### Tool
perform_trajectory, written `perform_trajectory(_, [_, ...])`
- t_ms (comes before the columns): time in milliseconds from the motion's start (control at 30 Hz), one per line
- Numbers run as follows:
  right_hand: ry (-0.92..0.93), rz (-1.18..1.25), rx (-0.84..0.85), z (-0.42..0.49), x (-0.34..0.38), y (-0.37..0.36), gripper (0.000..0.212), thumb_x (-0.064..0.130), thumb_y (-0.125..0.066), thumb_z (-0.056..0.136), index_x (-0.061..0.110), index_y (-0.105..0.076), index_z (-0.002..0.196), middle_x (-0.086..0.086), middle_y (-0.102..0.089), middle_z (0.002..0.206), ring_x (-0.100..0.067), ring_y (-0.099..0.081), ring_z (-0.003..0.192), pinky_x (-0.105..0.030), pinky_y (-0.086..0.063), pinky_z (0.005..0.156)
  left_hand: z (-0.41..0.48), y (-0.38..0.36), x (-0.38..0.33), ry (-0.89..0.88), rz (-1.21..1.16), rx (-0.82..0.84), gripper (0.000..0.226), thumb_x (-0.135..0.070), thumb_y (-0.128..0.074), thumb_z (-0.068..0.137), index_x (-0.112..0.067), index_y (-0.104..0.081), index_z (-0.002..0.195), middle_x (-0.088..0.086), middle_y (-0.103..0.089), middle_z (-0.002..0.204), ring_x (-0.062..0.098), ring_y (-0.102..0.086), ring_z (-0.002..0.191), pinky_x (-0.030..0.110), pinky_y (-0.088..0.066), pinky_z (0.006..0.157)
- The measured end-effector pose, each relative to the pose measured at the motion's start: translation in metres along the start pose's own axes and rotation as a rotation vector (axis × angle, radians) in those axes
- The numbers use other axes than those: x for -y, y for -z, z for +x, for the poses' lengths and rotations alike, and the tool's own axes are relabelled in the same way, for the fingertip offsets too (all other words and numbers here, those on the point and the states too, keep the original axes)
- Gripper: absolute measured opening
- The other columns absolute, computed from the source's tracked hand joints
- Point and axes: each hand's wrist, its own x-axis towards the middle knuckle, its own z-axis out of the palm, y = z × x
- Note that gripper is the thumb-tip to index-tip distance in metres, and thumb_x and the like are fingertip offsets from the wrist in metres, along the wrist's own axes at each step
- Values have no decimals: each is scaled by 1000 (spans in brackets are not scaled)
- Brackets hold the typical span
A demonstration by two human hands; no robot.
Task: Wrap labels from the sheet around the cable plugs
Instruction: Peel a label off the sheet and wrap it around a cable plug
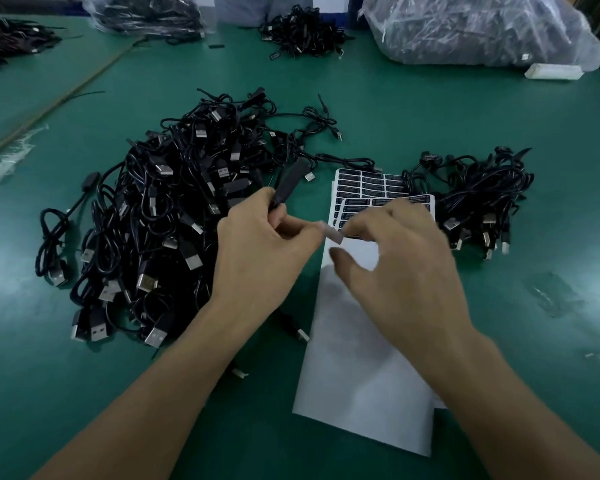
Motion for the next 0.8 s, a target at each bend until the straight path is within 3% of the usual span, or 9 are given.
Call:
perform_trajectory(133, [29,51,-56,-3,7,-11,17,14,-83,78,6,-74,90,-8,-64,83,-29,-57,82,-26,-37,75,1,-1,1,59,-45,-6,45,-18,-79,76,-3,-38,73,13,-69,67,43,-69,75,53,-54,60])
perform_trajectory(267, [47,36,-88,-1,9,-14,11,13,-78,82,3,-74,87,-11,-66,80,-32,-58,78,-32,-41,74,3,-2,2,75,-56,-6,52,-20,-82,74,-19,-30,66,8,-57,56,32,-56,55,38,-37,48])
perform_trajectory(333, [43,36,-99,-1,9,-15,10,12,-74,86,3,-74,87,-12,-65,80,-31,-57,78,-31,-40,74,4,-1,2,103,-73,-1,54,-21,-82,73,-20,-28,66,4,-50,53,36,-63,61,47,-45,52])
perform_trajectory(400, [35,46,-121,0,9,-15,9,12,-73,87,3,-74,87,-11,-66,80,-30,-58,78,-28,-38,74,4,0,1,107,-81,4,51,-25,-79,71,-20,-28,66,13,-56,59,41,-68,71,48,-50,56])
perform_trajectory(500, [19,104,-110,0,8,-14,8,13,-73,85,5,-74,85,-8,-65,80,-26,-58,79,-26,-38,73,3,0,-1,87,-99,3,44,-30,-73,71,-15,-31,68,21,-65,70,38,-63,66,36,-42,50])
perform_trajectory(600, [-89,279,-39,1,7,-11,2,13,-74,84,14,-74,83,2,-66,77,-8,-56,74,-21,-43,70,1,1,-3,109,-192,17,43,-28,-69,73,6,-42,80,28,-61,78,46,-64,78,53,-52,65])
perform_trajectory(700, [-291,653,62,7,1,-7,19,10,-76,84,25,-72,74,12,-67,66,1,-53,59,-14,-43,60,2,2,-5,109,-165,58,44,-23,-67,72,11,-46,90,15,-72,79,36,-66,75,52,-56,71])
perform_trajectory(767, [-378,885,109,11,0,-4,20,8,-73,87,22,-73,73,12,-63,57,1,-50,53,-13,-42,54,1,3,-4,111,-128,92,40,-19,-68,71,7,-41,84,-5,-76,78,21,-70,72,48,-58,73])
perform_trajectory(800, [-411,962,128,12,-1,-3,20,7,-71,89,20,-73,74,14,-58,52,2,-47,48,-9,-39,51,0,3,-4,113,-121,106,39,-18,-70,72,2,-37,80,-8,-76,77,22,-71,76,50,-57,74])
